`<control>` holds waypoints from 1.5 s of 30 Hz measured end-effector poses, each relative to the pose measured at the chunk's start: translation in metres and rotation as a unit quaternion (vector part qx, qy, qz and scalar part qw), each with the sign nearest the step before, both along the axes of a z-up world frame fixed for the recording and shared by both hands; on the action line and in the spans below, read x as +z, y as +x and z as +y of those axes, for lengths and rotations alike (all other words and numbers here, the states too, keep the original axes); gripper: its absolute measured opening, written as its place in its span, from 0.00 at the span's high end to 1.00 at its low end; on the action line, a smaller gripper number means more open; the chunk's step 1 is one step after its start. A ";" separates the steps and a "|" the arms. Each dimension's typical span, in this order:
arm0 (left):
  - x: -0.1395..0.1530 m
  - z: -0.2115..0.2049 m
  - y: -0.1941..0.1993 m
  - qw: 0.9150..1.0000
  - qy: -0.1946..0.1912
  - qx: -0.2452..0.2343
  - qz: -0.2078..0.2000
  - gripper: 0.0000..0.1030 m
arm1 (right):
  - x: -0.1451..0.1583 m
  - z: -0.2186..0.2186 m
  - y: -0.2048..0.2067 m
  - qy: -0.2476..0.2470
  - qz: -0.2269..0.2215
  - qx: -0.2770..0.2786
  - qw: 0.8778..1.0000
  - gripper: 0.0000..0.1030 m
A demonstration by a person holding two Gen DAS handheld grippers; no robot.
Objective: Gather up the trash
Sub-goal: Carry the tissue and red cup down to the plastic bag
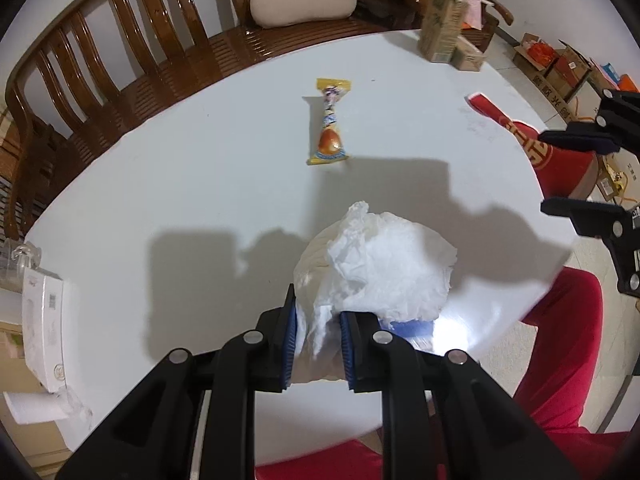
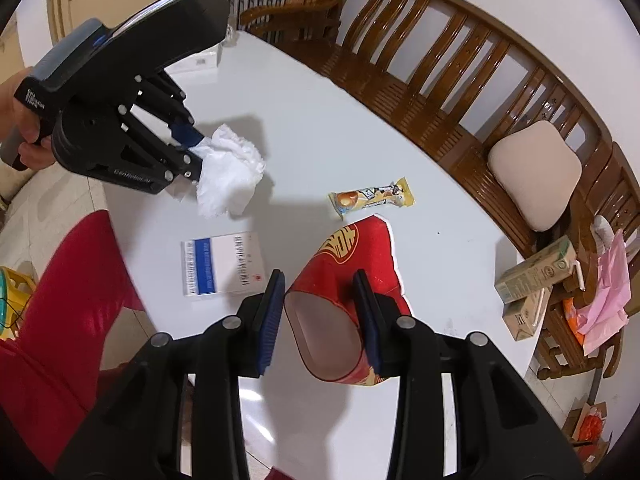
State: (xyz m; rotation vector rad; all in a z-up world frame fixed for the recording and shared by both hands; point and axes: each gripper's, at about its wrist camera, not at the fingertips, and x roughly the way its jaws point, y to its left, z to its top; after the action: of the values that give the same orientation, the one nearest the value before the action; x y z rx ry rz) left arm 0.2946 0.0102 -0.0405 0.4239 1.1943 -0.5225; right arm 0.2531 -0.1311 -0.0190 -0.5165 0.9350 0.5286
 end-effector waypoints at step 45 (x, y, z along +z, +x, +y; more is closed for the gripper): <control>-0.139 -0.022 -0.202 0.998 0.005 -0.030 0.051 0.81 | -0.098 0.017 -0.210 0.052 0.106 -0.007 0.993 0.66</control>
State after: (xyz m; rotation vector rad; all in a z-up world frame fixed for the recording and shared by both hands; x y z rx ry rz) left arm 0.0926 -0.0116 -0.1791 0.4472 1.2863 -0.5948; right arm 0.0427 -0.1144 -0.1166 -0.3647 1.1071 0.6247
